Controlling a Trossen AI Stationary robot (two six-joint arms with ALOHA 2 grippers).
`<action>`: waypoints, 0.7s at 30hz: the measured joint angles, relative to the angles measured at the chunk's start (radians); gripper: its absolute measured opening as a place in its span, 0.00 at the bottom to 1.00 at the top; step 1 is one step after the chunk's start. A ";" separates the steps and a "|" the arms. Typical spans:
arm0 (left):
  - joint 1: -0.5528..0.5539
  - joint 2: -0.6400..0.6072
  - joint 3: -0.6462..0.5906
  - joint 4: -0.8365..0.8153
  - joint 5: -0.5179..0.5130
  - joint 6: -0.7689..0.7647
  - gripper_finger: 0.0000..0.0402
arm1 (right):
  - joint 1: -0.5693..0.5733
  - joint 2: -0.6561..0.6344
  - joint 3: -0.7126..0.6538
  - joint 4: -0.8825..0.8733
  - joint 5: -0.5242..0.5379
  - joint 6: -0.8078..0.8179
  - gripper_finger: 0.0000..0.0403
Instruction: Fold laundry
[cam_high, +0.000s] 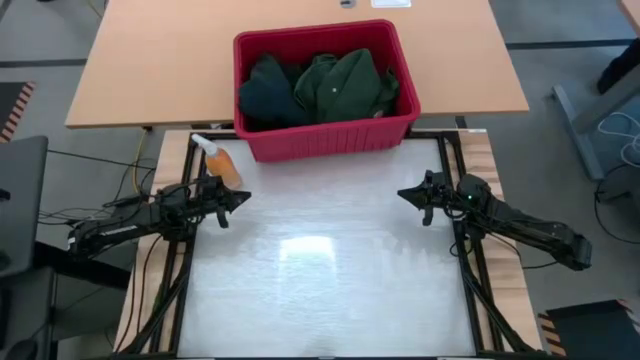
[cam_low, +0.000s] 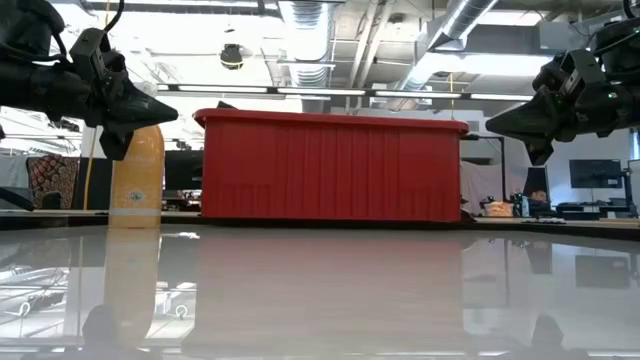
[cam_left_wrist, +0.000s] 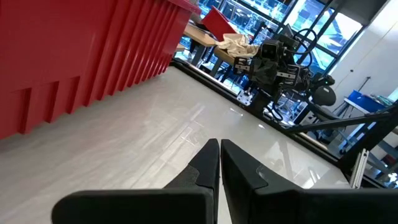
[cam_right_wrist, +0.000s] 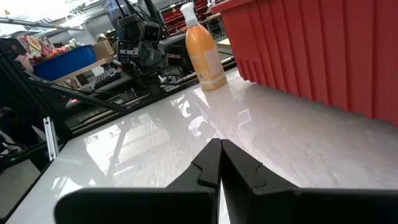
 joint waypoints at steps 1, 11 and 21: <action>0.000 0.000 0.000 0.000 0.000 0.000 0.01 | 0.000 0.000 0.000 0.000 0.000 0.000 0.09; -0.001 0.000 0.000 0.004 0.055 -0.220 0.01 | 0.000 0.000 0.000 0.000 0.000 0.000 0.09; -0.063 0.001 0.008 0.010 0.138 -0.171 0.01 | 0.000 0.000 0.000 0.000 0.000 0.000 0.09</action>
